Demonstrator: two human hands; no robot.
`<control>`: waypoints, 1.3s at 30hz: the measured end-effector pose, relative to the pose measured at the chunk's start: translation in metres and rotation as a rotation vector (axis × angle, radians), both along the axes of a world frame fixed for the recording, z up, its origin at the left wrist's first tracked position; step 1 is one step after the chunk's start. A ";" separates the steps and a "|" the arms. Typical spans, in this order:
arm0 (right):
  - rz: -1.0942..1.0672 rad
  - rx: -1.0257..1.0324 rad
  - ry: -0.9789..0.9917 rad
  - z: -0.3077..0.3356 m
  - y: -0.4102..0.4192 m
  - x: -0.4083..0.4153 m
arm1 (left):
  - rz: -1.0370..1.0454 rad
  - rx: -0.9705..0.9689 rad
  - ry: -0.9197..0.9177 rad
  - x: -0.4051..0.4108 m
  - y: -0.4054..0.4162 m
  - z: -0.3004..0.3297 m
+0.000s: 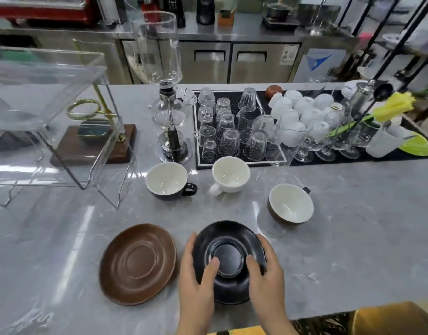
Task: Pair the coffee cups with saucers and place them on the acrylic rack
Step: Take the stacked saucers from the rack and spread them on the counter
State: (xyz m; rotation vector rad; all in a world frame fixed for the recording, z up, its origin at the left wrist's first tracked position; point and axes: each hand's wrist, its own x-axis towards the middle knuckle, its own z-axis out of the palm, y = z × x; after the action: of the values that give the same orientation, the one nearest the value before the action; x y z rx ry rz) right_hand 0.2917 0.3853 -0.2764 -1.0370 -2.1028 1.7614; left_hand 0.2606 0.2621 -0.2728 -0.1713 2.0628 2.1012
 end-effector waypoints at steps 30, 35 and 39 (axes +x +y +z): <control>0.116 0.091 0.068 0.004 -0.002 -0.001 | 0.035 -0.307 0.105 0.010 0.006 -0.008; 0.061 -0.033 0.232 0.025 0.005 0.008 | 0.063 -0.259 0.223 0.010 0.011 0.011; -0.021 -0.016 0.271 0.037 0.024 0.018 | -0.010 -0.178 0.272 0.008 0.032 0.025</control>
State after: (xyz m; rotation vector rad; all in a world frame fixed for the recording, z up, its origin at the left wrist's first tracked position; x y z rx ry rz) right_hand 0.3094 0.4091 -0.2392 -0.7707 -1.9087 1.7974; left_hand 0.2687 0.2943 -0.2480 0.1068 2.3998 2.0292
